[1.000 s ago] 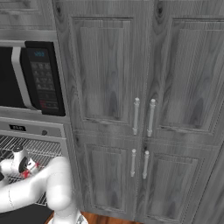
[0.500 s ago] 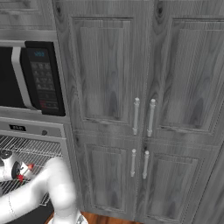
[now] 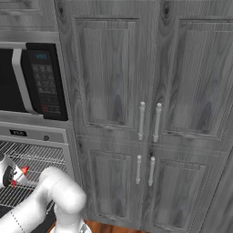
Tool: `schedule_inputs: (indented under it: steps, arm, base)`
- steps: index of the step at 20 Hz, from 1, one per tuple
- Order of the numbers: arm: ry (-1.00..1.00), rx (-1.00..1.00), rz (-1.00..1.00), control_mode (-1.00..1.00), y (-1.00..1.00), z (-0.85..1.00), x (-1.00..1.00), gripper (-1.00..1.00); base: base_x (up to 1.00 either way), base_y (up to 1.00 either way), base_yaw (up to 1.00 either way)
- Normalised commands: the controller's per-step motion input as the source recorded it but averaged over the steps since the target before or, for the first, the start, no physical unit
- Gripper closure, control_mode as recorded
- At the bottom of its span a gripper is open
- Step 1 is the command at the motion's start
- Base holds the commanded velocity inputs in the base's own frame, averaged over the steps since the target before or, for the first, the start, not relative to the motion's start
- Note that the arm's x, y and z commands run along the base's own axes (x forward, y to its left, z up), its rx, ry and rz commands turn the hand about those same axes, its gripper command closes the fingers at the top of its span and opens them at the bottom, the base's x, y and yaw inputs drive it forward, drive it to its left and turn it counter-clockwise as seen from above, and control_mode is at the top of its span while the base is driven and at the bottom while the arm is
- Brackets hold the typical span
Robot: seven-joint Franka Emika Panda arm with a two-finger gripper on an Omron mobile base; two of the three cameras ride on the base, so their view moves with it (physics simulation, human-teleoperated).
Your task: Take the fish from the oven and place it on the plate on the counter.
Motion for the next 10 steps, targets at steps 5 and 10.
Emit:
schedule_inputs:
  steps: [5, 10]
  arm:
    - [0.0, 0.07, 0.04, -1.0, -0.57, 1.0, -0.64, 1.0]
    - [0.0, 0.05, 0.1, -1.0, -0.71, 1.0, -0.44, 1.0]
  base:
    - [0.0, 0.0, 0.0]
    - [0.0, 0.0, 0.0]
